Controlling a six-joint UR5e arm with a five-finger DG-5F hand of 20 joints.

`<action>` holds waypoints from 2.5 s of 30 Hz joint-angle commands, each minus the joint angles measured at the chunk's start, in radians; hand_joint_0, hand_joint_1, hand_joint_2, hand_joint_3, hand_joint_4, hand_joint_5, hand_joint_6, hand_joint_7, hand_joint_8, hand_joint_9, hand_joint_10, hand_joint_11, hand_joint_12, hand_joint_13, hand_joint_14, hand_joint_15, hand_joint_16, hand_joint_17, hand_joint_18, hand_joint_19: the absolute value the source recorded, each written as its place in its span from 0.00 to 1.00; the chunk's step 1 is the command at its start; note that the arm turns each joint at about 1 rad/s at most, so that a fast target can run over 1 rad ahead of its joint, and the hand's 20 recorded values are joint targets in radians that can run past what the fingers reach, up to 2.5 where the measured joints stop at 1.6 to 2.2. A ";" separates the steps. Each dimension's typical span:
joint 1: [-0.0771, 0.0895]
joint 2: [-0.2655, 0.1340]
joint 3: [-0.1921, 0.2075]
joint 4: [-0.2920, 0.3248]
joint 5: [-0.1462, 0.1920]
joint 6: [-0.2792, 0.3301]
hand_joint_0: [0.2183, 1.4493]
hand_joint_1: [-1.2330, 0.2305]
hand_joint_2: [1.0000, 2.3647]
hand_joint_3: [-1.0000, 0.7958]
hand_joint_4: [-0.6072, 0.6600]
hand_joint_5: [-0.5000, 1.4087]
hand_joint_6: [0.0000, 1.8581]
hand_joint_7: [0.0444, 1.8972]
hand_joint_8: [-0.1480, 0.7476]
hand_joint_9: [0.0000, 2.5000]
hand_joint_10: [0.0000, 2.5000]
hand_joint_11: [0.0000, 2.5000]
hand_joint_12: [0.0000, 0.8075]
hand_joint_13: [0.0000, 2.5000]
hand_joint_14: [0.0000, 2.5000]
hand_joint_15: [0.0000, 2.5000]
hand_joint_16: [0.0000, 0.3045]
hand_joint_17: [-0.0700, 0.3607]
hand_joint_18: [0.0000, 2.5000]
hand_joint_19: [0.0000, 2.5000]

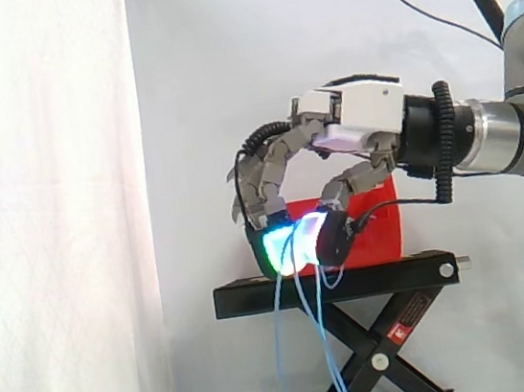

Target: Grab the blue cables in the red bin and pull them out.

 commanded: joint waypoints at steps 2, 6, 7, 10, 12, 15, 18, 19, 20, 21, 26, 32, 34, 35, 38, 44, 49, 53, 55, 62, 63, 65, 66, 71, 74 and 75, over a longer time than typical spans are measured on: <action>0.001 0.000 0.000 0.002 0.002 0.157 0.54 0.30 0.00 0.00 0.53 0.67 0.37 0.33 0.42 0.36 0.01 0.42 0.40 0.29 0.01 0.22 0.13 0.37 0.21 0.19; 0.004 0.001 0.000 0.002 0.012 0.262 0.53 0.30 0.00 0.00 0.53 0.69 0.19 0.38 0.42 0.36 0.01 0.42 0.40 0.29 0.01 0.22 0.13 0.37 0.21 0.19; 0.004 0.000 0.000 0.001 0.016 0.274 0.53 0.30 0.00 0.00 0.53 0.70 0.15 0.39 0.42 0.36 0.01 0.42 0.40 0.29 0.01 0.22 0.13 0.37 0.21 0.19; 0.004 0.000 0.000 -0.012 0.027 0.315 0.53 0.30 0.00 0.00 0.54 0.71 0.09 0.42 0.42 0.36 0.01 0.42 0.40 0.29 0.01 0.22 0.13 0.37 0.21 0.19; 0.005 0.000 0.000 -0.030 0.029 0.377 0.53 0.30 0.00 0.00 0.55 0.71 0.08 0.41 0.42 0.36 0.01 0.42 0.40 0.29 0.01 0.22 0.13 0.37 0.21 0.19; 0.008 0.001 0.000 -0.056 0.029 0.452 0.53 0.30 0.00 0.00 0.54 0.72 0.04 0.43 0.42 0.36 0.01 0.42 0.40 0.29 0.01 0.22 0.13 0.37 0.21 0.19; 0.010 0.001 0.000 -0.064 0.029 0.473 0.52 0.30 0.00 0.00 0.55 0.72 0.00 0.42 0.42 0.35 0.01 0.42 0.40 0.29 0.01 0.22 0.13 0.37 0.21 0.19; 0.011 0.001 0.000 -0.073 0.030 0.483 0.52 0.30 0.00 0.00 0.55 0.72 0.00 0.42 0.42 0.35 0.01 0.41 0.40 0.29 0.01 0.22 0.13 0.37 0.21 0.19; 0.011 0.000 0.000 -0.076 0.029 0.486 0.52 0.30 0.00 0.00 0.55 0.72 0.00 0.41 0.42 0.35 0.01 0.42 0.40 0.29 0.01 0.22 0.13 0.37 0.21 0.19; 0.013 0.000 0.000 -0.090 0.030 0.490 0.52 0.30 0.00 0.00 0.55 0.72 0.00 0.41 0.42 0.35 0.01 0.42 0.40 0.29 0.01 0.22 0.13 0.37 0.21 0.19; 0.013 0.000 0.000 -0.099 0.030 0.495 0.51 0.31 0.00 0.00 0.56 0.71 0.00 0.40 0.42 0.35 0.01 0.41 0.40 0.29 0.01 0.22 0.13 0.37 0.21 0.19; 0.014 0.000 0.000 -0.119 0.030 0.512 0.50 0.33 0.00 0.00 0.55 0.72 0.00 0.40 0.42 0.35 0.01 0.42 0.41 0.29 0.01 0.22 0.13 0.37 0.21 0.20; 0.016 0.000 0.000 -0.131 0.030 0.526 0.49 0.34 0.00 0.00 0.55 0.72 0.00 0.40 0.42 0.35 0.01 0.41 0.40 0.29 0.01 0.22 0.13 0.37 0.21 0.20; 0.016 0.000 0.000 -0.131 0.030 0.526 0.48 0.34 0.00 0.00 0.55 0.72 0.00 0.40 0.42 0.35 0.01 0.41 0.41 0.29 0.01 0.22 0.13 0.38 0.21 0.20; 0.018 0.000 0.000 -0.157 0.032 0.556 0.47 0.36 0.00 0.00 0.55 0.72 0.00 0.40 0.43 0.35 0.01 0.42 0.41 0.29 0.01 0.22 0.13 0.38 0.21 0.20; 0.024 0.000 0.000 -0.213 0.045 0.615 0.46 0.37 0.00 0.00 0.55 0.72 0.00 0.40 0.43 0.35 0.01 0.42 0.41 0.29 0.01 0.22 0.14 0.38 0.21 0.20; 0.030 0.000 0.000 -0.277 0.059 0.682 0.49 0.30 0.00 0.00 0.54 0.73 0.00 0.45 0.43 0.35 0.01 0.42 0.41 0.29 0.01 0.22 0.13 0.37 0.21 0.19; 0.036 0.000 0.000 -0.335 0.070 0.779 0.50 0.27 0.00 0.00 0.52 0.70 0.10 0.43 0.43 0.36 0.01 0.42 0.40 0.29 0.01 0.22 0.13 0.37 0.21 0.19; 0.036 0.000 0.000 -0.348 0.071 0.800 0.51 0.26 0.00 0.00 0.52 0.67 0.21 0.39 0.43 0.36 0.01 0.41 0.40 0.29 0.01 0.22 0.13 0.37 0.21 0.19; 0.041 0.000 0.000 -0.446 0.071 0.906 0.52 0.25 0.00 0.00 0.51 0.62 0.46 0.29 0.42 0.36 0.01 0.42 0.40 0.29 0.01 0.22 0.13 0.37 0.21 0.19; 0.041 0.000 0.000 -0.446 0.071 0.906 0.52 0.25 0.00 0.00 0.51 0.62 0.46 0.29 0.42 0.36 0.01 0.42 0.40 0.29 0.01 0.22 0.13 0.37 0.22 0.19; 0.041 0.000 0.000 -0.466 0.071 0.920 0.53 0.25 0.00 0.00 0.51 0.62 0.47 0.29 0.42 0.36 0.01 0.42 0.40 0.29 0.01 0.22 0.13 0.37 0.22 0.19; 0.041 0.000 0.000 -0.472 0.071 0.924 0.53 0.25 0.00 0.00 0.51 0.62 0.47 0.29 0.43 0.36 0.01 0.42 0.40 0.29 0.01 0.22 0.13 0.37 0.22 0.19; 0.042 0.000 0.000 -0.473 0.071 0.924 0.53 0.25 0.00 0.00 0.52 0.62 0.48 0.28 0.43 0.36 0.01 0.42 0.40 0.29 0.01 0.22 0.13 0.37 0.22 0.19; 0.044 0.000 0.000 -0.473 0.071 0.924 0.52 0.26 0.00 0.00 0.52 0.62 0.43 0.29 0.42 0.36 0.01 0.42 0.40 0.29 0.01 0.22 0.13 0.37 0.22 0.19; 0.044 0.000 0.000 -0.473 0.073 0.924 0.51 0.26 0.00 0.00 0.52 0.63 0.40 0.30 0.42 0.36 0.01 0.42 0.40 0.29 0.01 0.22 0.13 0.37 0.22 0.19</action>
